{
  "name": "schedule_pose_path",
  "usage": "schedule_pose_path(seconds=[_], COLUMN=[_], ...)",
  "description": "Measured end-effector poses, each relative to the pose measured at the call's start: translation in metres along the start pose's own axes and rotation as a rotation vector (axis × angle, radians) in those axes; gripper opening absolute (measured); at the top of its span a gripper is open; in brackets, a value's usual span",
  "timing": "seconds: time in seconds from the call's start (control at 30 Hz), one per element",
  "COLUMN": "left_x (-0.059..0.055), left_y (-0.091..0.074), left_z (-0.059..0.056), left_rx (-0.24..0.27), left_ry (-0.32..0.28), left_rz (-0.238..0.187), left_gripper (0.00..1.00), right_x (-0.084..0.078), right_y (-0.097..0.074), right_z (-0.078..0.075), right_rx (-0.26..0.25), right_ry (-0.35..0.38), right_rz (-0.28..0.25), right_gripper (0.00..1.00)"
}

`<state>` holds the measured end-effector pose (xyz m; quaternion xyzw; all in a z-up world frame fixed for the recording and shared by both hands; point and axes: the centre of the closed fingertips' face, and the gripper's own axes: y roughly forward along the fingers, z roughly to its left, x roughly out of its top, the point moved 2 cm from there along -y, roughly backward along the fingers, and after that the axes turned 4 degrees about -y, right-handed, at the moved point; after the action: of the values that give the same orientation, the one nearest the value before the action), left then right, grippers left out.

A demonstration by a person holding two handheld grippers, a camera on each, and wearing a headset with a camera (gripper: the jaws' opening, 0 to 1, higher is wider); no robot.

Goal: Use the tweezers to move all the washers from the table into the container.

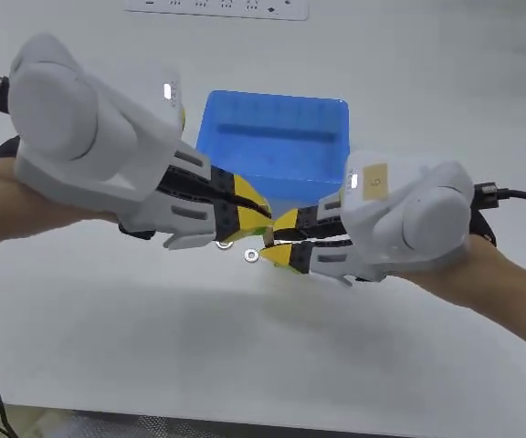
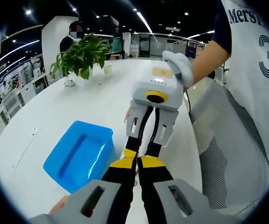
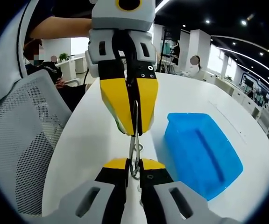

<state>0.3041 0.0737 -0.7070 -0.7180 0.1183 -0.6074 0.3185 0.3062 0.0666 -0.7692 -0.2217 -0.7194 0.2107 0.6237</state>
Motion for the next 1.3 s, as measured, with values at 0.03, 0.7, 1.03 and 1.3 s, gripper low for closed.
schedule_pose_path(seconds=[0.03,0.7,1.03,1.3], left_x=[0.0,0.03,0.052,0.069], left_y=[0.0,-0.03,-0.045,-0.049], left_z=[-0.001,-0.006,-0.001,0.0], left_rx=[-0.003,0.02,0.039,0.032], left_ry=[-0.001,0.04,0.098,0.143], left_rz=[0.002,-0.047,-0.068,-0.083], left_gripper=[0.06,0.06,0.06,0.06], right_x=[0.0,0.036,0.057,0.067], right_y=[0.0,-0.022,-0.036,-0.048], right_z=[0.001,-0.004,-0.016,-0.025], right_rx=[0.0,-0.029,-0.086,-0.119], right_ry=[-0.003,-0.055,-0.061,-0.078], right_rz=[0.002,-0.031,-0.077,-0.081], right_gripper=[0.09,0.09,0.09,0.09])
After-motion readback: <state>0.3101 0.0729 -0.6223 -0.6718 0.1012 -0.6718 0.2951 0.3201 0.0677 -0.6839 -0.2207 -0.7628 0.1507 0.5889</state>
